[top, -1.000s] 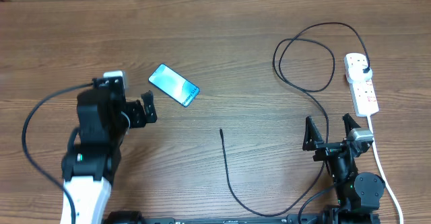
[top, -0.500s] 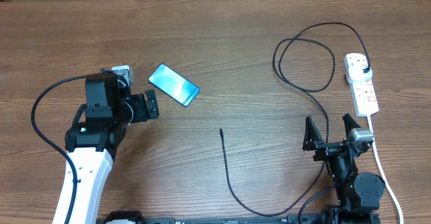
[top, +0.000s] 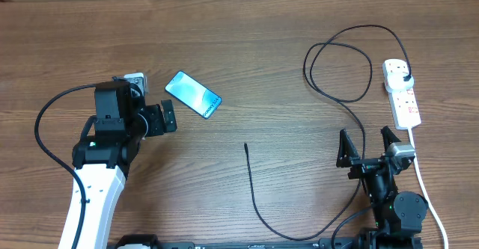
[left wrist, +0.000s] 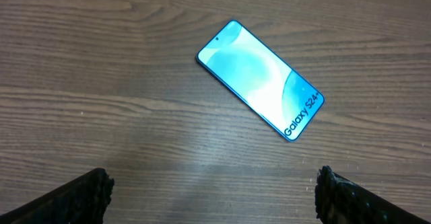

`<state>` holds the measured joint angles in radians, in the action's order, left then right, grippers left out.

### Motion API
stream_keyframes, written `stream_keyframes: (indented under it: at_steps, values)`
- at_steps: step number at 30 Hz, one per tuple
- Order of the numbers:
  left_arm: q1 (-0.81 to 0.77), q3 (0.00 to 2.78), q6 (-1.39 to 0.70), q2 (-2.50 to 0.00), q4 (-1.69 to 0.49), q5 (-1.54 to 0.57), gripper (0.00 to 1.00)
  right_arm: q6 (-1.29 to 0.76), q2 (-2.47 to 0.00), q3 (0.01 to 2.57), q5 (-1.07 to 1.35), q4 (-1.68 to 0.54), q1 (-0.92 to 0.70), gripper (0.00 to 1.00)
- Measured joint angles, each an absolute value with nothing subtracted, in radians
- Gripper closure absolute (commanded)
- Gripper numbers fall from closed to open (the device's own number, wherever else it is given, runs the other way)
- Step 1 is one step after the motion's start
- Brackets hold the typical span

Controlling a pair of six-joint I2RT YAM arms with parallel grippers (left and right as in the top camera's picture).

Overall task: Plug charger to phone and switch on socket
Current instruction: 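Move the left gripper forward over the Galaxy phone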

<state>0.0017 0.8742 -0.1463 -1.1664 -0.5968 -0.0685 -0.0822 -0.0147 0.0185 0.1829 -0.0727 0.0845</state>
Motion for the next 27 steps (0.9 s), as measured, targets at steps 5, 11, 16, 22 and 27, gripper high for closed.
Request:
stream_keyframes:
  at_steps: [5,11,16,22,27]
  values:
    - [0.002,0.874,-0.146,-1.166,-0.603,-0.069,0.0,-0.083,-0.015,0.019,0.183,-0.073,0.084,0.0]
    - [0.002,0.874,-0.146,-1.166,-0.604,-0.068,0.0,-0.083,-0.015,0.019,0.183,-0.072,0.084,0.0]
    - [0.002,0.874,-0.146,-1.166,-0.617,-0.068,0.0,-0.082,-0.015,0.019,0.183,-0.073,0.084,0.0]
    - [0.002,0.875,-0.159,-1.17,-0.616,-0.068,0.0,-0.082,-0.015,0.019,0.183,-0.072,0.084,0.0]
    - [0.002,0.899,-0.197,-1.23,-0.656,-0.071,0.0,-0.082,-0.015,0.019,0.183,-0.073,0.084,0.0]
